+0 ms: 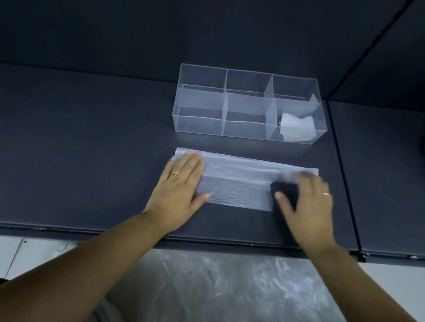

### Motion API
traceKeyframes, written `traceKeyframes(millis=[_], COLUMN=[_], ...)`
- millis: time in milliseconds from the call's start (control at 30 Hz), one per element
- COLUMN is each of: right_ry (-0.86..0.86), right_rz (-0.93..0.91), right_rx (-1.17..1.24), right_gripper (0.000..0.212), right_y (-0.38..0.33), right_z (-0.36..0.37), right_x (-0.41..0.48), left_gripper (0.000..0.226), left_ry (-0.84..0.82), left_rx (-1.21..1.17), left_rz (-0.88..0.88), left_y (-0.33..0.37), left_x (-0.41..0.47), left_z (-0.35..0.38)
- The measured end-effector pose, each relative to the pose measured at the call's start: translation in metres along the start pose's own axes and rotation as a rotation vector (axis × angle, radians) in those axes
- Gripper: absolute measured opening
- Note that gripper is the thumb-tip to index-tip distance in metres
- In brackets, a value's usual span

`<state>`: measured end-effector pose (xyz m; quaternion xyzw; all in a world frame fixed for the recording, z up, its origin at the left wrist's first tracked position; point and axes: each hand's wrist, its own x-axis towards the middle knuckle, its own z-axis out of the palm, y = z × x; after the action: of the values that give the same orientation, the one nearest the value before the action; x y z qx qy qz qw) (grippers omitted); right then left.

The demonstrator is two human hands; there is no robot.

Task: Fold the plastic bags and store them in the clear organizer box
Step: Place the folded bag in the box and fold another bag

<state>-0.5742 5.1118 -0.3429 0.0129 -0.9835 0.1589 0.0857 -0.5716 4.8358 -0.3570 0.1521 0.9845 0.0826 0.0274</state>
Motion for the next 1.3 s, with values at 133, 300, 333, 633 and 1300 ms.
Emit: traceKeyframes(millis=[133,300,333,633,1300], right_ry=[-0.154,-0.097,-0.117,-0.275,-0.339], right_rz=[-0.129,0.01,0.012,0.099,0.432], right_rx=[0.096,0.159,0.138,0.231,0.631], right_gripper=[0.027,0.007,0.008,0.012,0.014], right_y=[-0.019,-0.023,-0.024,-0.021,-0.009], right_z=[0.007,0.013,0.014,-0.017,-0.02], right_x=[-0.034,-0.024,-0.021,-0.02,-0.006], left_gripper=[0.067,0.071,0.071,0.028,0.013], left_ry=[-0.048,-0.057,-0.045,0.133,-0.026], left_rx=[-0.096,-0.177,-0.199,-0.198,-0.718], left_rz=[0.208,0.116,0.084,0.117,-0.421], left_y=[0.025,0.035,0.036,0.046,-0.008], left_x=[-0.008,-0.002,0.001,0.002,-0.008], left_z=[0.002,0.01,0.01,0.003,-0.026])
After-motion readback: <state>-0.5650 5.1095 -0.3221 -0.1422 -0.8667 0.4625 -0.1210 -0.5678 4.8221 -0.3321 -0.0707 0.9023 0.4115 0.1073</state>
